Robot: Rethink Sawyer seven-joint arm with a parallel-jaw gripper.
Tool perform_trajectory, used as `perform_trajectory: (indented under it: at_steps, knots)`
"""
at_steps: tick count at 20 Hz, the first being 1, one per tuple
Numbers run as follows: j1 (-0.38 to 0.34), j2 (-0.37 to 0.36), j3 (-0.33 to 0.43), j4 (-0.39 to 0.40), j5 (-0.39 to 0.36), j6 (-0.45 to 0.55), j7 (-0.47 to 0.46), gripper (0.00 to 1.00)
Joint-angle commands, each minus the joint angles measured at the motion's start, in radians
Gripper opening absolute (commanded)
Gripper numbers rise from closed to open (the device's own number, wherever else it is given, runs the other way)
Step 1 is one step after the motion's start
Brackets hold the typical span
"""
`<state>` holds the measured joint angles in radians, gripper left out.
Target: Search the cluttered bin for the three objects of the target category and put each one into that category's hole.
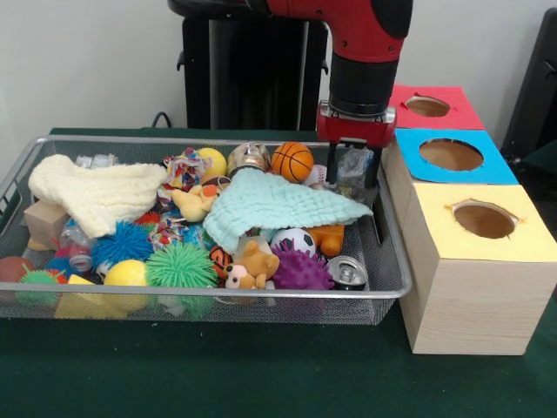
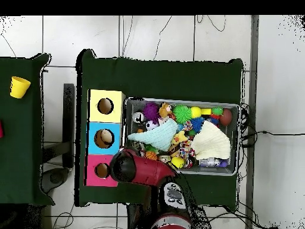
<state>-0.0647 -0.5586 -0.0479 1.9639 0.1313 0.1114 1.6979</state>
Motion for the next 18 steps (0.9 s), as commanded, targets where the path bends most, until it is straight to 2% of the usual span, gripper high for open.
perform_trajectory:
  at_steps: [1,8,13,15,18]
  knots:
    - [0.03,0.033,-0.028,-0.056,0.028,0.165,0.158,1.0]
    - [0.057,0.087,-0.106,-0.031,-0.008,0.209,0.133,1.0]
    - [0.112,0.185,-0.184,-0.083,-0.01,0.189,0.138,1.0]
    - [0.11,0.206,-0.194,-0.09,-0.016,0.157,0.132,1.0]
    - [0.073,0.213,-0.146,-0.077,-0.024,0.106,0.122,1.0]
